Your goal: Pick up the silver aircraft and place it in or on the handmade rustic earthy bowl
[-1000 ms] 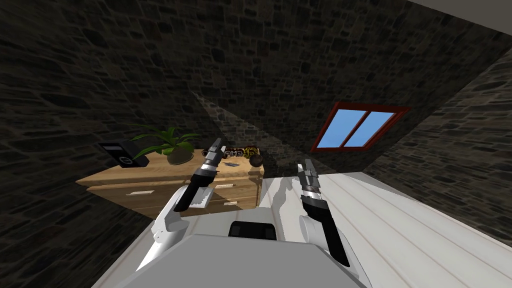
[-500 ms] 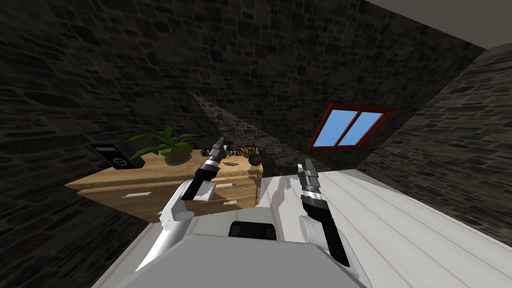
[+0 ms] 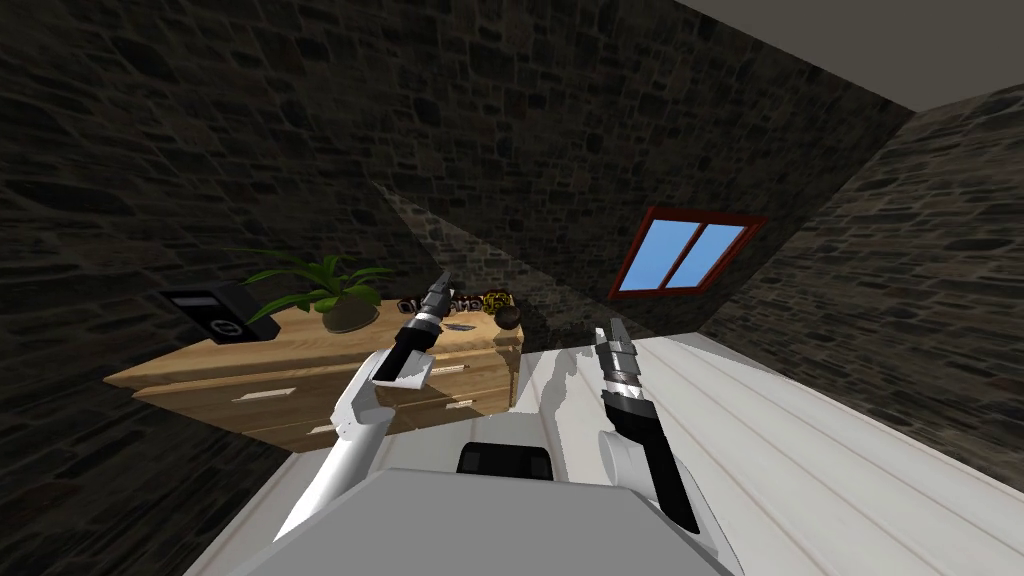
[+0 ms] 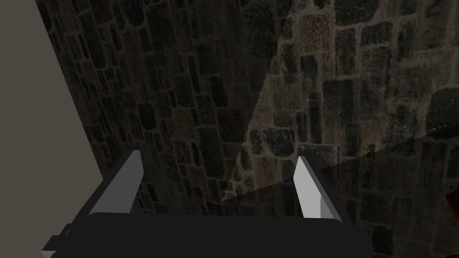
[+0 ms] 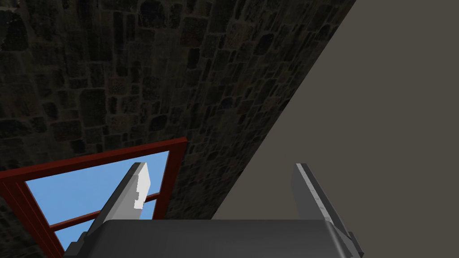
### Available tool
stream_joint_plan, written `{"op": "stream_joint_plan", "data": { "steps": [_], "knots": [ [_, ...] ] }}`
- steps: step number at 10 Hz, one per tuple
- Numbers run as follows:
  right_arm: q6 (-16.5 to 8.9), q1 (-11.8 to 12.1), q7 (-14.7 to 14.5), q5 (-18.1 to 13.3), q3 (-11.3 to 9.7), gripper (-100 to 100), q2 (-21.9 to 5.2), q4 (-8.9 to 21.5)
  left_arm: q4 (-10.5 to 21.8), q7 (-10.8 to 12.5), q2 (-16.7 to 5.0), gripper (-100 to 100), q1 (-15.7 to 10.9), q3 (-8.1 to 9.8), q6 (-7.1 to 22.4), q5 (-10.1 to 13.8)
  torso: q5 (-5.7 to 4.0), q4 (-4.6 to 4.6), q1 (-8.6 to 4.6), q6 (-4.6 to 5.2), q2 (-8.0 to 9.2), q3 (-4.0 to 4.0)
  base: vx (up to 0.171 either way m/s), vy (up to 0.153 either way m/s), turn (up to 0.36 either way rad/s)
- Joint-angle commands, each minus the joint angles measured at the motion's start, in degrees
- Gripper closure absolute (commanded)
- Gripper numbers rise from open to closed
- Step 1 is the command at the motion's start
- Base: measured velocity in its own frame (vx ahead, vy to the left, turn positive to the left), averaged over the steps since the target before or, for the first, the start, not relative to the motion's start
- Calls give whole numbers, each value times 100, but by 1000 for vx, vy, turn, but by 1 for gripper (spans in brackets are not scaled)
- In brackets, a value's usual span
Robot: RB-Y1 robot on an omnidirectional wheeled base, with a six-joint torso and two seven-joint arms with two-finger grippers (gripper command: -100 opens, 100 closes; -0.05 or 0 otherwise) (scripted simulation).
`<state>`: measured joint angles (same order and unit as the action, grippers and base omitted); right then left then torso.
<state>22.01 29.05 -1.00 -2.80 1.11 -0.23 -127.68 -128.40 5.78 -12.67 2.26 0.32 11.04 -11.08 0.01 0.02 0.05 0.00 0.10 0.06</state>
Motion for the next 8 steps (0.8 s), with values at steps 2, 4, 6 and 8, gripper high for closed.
{"op": "stream_joint_plan", "data": {
  "steps": [2, 4, 6, 8],
  "knots": [
    [0, 1, 0, 0, 0, 0, 0, 0, 86, -23, 30, -100, -139, -1, 334, -42, 1, 0, 0, -3, 0, 0, -24, 7, -20],
    [0, 0, 0, 0, 0, 0, 0, 0, 220, -39, 37, -100, -397, 35, 716, -83, -1, -1, -3, -1, -3, -2, -30, 7, -76],
    [0, 1, 0, 0, 0, 0, 0, 0, 366, -54, 51, -100, -654, 78, 988, -119, 1, -1, 1, -4, -4, -2, -24, 10, -46],
    [0, 1, 0, 0, 0, 0, 0, 0, 526, -69, 70, -100, -906, 128, 1363, -151, 1, 0, 2, -4, -1, 0, -34, 17, -76]
  ]
}}
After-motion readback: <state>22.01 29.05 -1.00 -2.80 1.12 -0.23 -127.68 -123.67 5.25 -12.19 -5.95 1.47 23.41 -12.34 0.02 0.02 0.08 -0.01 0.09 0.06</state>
